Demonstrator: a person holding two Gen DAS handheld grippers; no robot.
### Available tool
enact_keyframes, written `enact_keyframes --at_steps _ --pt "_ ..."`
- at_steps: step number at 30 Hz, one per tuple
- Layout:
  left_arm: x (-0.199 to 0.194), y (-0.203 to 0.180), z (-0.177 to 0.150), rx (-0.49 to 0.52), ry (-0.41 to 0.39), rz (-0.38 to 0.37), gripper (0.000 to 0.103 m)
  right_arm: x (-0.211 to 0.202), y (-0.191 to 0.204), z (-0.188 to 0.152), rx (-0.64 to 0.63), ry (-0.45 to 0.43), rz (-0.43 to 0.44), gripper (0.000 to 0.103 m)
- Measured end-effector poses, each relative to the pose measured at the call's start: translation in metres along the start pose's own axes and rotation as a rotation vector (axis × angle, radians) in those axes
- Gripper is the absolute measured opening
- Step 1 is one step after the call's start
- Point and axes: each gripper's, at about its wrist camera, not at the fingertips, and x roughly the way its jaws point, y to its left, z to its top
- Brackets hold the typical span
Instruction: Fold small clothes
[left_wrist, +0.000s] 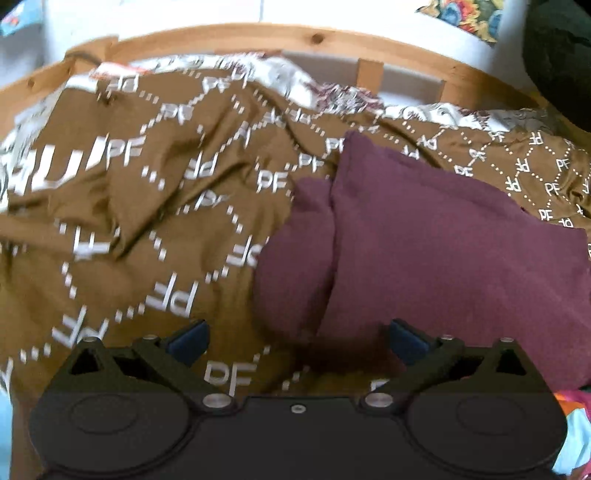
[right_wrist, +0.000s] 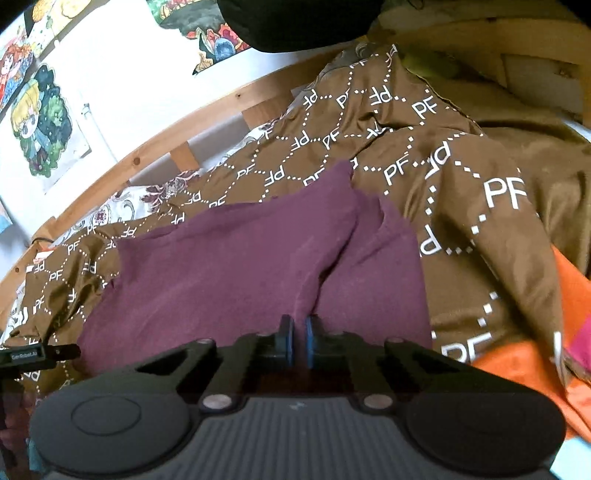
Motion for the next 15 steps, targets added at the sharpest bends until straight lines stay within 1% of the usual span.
enact_keyframes --at_steps 6,9,10,11,12,13,14,15 --pt "0.004 0.011 -0.009 -0.062 0.059 -0.023 0.102 -0.009 0.000 -0.010 0.007 0.036 -0.028 0.007" --pt "0.004 0.012 -0.009 -0.076 0.065 -0.036 0.102 -0.010 0.002 -0.012 -0.014 0.019 -0.034 0.014" --pt "0.004 0.012 -0.008 -0.079 0.065 -0.038 0.102 -0.011 0.004 -0.012 -0.023 0.014 -0.042 0.018" --pt "0.003 0.011 -0.007 -0.080 0.066 -0.043 0.102 -0.012 0.005 -0.011 -0.029 0.004 -0.048 0.027" --pt "0.002 0.010 -0.006 -0.078 0.064 -0.047 0.102 -0.013 0.007 -0.011 -0.042 -0.004 -0.052 0.033" --pt "0.001 0.009 -0.005 -0.072 0.060 -0.049 0.102 -0.014 0.010 -0.012 -0.058 -0.011 -0.057 0.045" --pt "-0.001 0.007 -0.004 -0.061 0.054 -0.043 0.102 -0.015 0.013 -0.013 -0.076 -0.020 -0.063 0.052" --pt "-0.003 0.004 -0.004 -0.048 0.048 -0.033 0.102 -0.016 0.017 -0.014 -0.100 -0.032 -0.069 0.055"
